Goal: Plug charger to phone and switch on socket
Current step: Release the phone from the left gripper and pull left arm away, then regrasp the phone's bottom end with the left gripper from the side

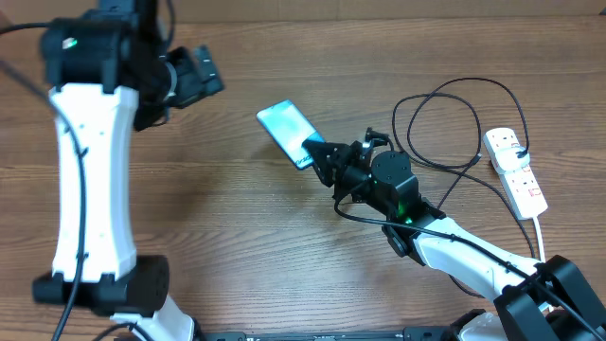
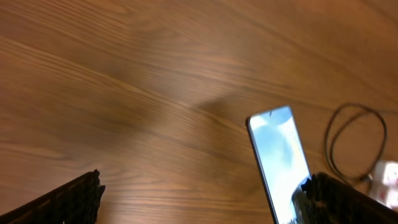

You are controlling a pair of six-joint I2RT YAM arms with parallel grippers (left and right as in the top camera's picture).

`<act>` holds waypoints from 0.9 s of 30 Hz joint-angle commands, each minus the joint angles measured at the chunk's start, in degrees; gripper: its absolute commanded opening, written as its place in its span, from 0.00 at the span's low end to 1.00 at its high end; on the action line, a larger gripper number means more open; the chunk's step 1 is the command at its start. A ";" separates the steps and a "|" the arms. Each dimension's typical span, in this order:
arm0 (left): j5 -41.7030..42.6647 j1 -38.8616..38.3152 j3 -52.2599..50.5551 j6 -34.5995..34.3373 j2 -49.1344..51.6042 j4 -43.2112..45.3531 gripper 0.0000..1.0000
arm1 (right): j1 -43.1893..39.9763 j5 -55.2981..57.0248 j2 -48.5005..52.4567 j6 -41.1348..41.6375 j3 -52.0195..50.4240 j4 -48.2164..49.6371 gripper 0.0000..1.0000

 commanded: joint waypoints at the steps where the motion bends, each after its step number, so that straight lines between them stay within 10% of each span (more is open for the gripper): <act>1: -4.33 3.87 1.66 1.22 -5.81 -1.11 1.00 | -0.13 -9.94 -0.55 5.11 1.66 1.38 0.04; 9: 1.55 11.76 -4.15 3.82 -22.71 -2.23 1.00 | -0.13 -11.13 -0.55 5.22 1.66 1.31 0.04; 16: 16.33 14.10 -32.46 -0.83 -38.36 0.37 1.00 | -0.13 -12.61 -0.55 5.01 1.66 1.36 0.04; 22: 42.47 14.05 -59.04 -6.75 -42.56 19.67 1.00 | -0.13 -15.28 -0.55 5.01 1.66 1.33 0.04; 27: 48.48 13.31 -71.12 -17.92 -40.52 37.79 1.00 | -0.13 -15.69 -0.55 5.03 1.66 1.33 0.04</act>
